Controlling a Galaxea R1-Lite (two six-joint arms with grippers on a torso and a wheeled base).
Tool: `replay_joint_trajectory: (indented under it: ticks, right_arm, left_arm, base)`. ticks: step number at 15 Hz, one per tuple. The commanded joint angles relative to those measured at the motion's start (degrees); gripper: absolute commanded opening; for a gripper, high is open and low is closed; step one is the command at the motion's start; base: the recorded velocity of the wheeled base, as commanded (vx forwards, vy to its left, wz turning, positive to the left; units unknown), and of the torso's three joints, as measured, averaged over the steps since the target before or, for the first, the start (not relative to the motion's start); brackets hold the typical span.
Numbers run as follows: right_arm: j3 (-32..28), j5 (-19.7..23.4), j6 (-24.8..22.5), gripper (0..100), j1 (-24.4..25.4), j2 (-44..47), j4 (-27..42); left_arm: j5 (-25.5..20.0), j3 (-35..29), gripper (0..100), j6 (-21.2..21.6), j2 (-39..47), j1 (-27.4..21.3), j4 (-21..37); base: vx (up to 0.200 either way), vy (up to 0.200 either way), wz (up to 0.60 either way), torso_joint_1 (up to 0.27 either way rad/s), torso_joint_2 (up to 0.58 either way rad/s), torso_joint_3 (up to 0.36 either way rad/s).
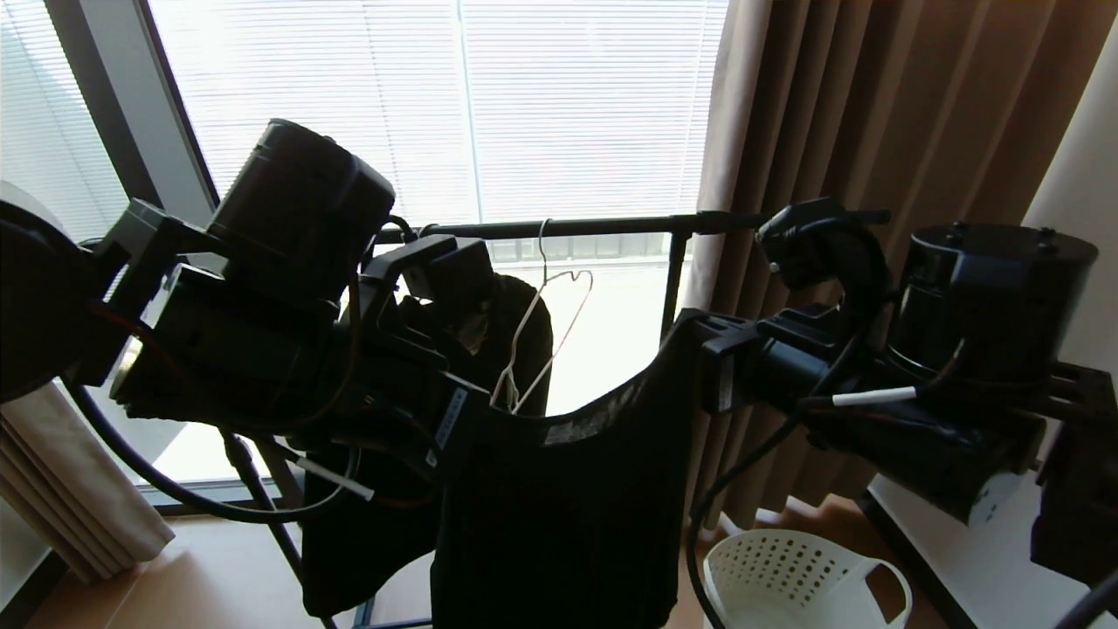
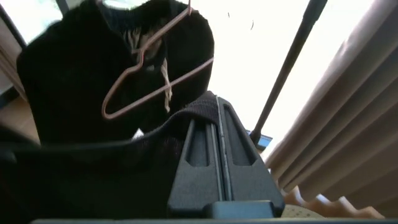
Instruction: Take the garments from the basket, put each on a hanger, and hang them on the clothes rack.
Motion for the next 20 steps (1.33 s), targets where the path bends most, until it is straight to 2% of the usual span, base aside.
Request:
replay_joint_trajectory:
  ticks: [1, 3, 6, 11, 13, 16, 17, 20]
  right_arm:
    - [-8.24, 0.02, 0.02, 0, -0.17, 6.71, 0.21]
    - [-14.12, 0.02, 0.02, 0, 1.33, 11.10, 0.56]
    - [-18.69, 0.02, 0.10, 0, 3.96, 14.88, 1.35]
    - [-19.66, 0.10, 3.88, 0, 6.07, 15.41, 1.35]
    - [-18.87, 0.10, 4.76, 0, 5.99, 13.91, 1.35]
    - [-13.51, 0.45, 4.94, 0, 2.56, 7.15, 1.53]
    - [-10.87, 0.28, 4.85, 0, 0.71, 4.51, 1.88]
    - [-2.79, -0.16, 4.59, 0, 0.01, -2.17, 2.06]
  left_arm:
    - [-0.32, 2.13, 0, -0.80, 0.12, -2.98, -0.06]
    - [-0.67, 2.13, 0, -2.56, 0.99, -6.59, -0.24]
    - [-5.06, 1.52, 0, -4.58, 2.23, -9.31, -0.41]
    - [-6.47, 1.17, 0, -8.80, 2.58, -10.63, -4.28]
    - [-6.38, 1.61, 0, -8.89, 2.40, -10.63, -4.19]
    - [-6.12, 5.56, 0, -8.89, -1.99, -6.76, -4.02]
    - [-6.03, 6.79, 0, -8.71, -3.66, -4.56, -3.93]
    - [-4.01, 7.50, 0, -7.66, -4.28, -0.70, -4.19]
  base:
    - [0.000, 0.000, 0.00, 0.000, 0.00, 0.000]
    - [0.000, 0.000, 0.00, 0.000, 0.00, 0.000]
    - [0.000, 0.000, 0.00, 0.000, 0.00, 0.000]
    - [0.000, 0.000, 0.00, 0.000, 0.00, 0.000]
    - [0.000, 0.000, 0.00, 0.000, 0.00, 0.000]
    - [0.000, 0.000, 0.00, 0.000, 0.00, 0.000]
    - [0.000, 0.000, 0.00, 0.000, 0.00, 0.000]
    - [0.000, 0.000, 0.00, 0.000, 0.00, 0.000]
